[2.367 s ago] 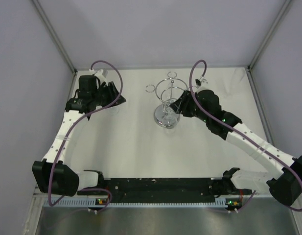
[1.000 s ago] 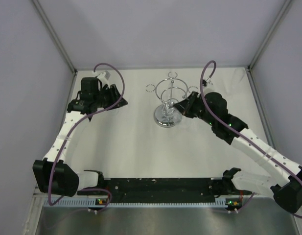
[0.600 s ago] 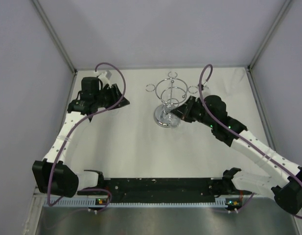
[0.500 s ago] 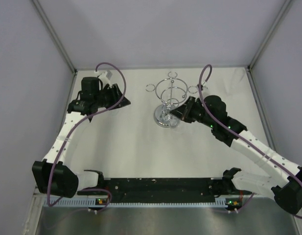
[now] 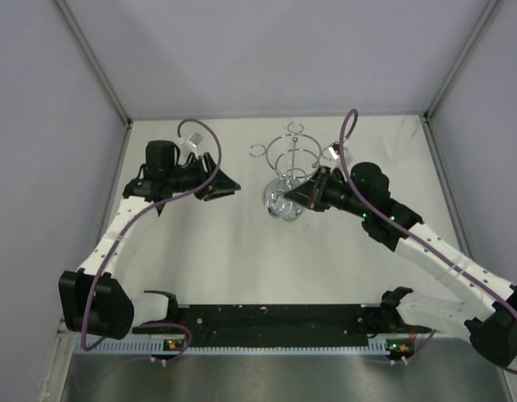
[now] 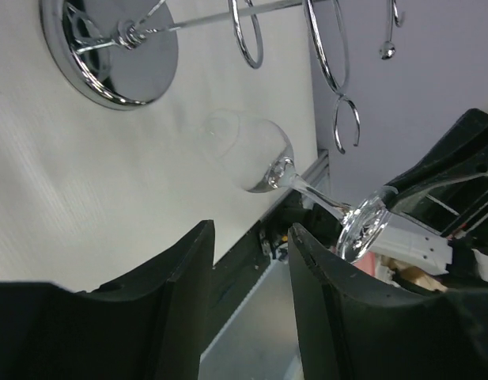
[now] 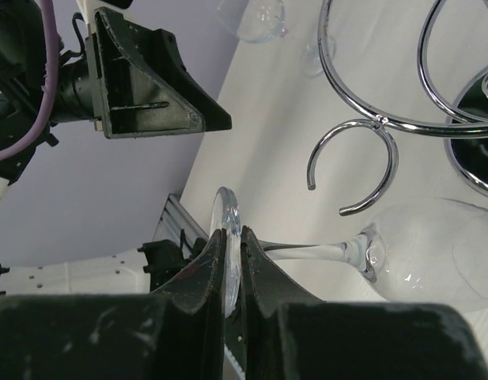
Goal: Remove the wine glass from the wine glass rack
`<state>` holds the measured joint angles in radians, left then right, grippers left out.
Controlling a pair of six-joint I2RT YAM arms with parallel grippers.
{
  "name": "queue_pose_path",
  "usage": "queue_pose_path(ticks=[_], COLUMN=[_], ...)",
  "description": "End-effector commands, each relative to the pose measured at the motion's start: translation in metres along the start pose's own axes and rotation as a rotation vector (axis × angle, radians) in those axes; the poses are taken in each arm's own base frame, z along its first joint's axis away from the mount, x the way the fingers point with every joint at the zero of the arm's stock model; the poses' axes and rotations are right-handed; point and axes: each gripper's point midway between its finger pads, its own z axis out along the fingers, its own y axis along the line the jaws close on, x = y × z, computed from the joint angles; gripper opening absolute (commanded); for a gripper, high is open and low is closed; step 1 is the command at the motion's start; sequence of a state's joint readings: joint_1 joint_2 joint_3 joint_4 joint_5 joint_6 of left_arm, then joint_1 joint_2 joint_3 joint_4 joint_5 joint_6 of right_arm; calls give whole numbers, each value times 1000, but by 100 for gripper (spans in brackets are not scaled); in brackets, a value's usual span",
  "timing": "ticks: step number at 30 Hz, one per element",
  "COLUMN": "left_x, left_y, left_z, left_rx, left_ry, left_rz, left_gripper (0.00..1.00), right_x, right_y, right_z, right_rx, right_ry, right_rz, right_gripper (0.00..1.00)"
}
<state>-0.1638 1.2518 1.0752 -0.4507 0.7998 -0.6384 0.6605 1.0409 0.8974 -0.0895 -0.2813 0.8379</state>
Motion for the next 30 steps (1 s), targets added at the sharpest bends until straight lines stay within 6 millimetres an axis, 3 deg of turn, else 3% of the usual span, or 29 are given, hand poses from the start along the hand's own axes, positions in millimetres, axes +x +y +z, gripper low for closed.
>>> queue_pose_path(ticks=[1, 11, 22, 30], left_x=[15, 51, 61, 72], left_y=[-42, -47, -51, -58], left_z=[-6, -1, -3, -5], left_rx=[226, 258, 290, 311], left_ry=[85, 222, 240, 267], left_rz=[-94, -334, -408, -424], left_gripper=[48, 51, 51, 51], right_x=[-31, -20, -3, 8], right_y=[65, 95, 124, 131], right_z=[-15, -11, 1, 10], right_rx=[-200, -282, -367, -404], right_ry=[-91, -61, -20, -8], right_rz=[-109, -241, -356, -411], right_gripper=[0, 0, 0, 0])
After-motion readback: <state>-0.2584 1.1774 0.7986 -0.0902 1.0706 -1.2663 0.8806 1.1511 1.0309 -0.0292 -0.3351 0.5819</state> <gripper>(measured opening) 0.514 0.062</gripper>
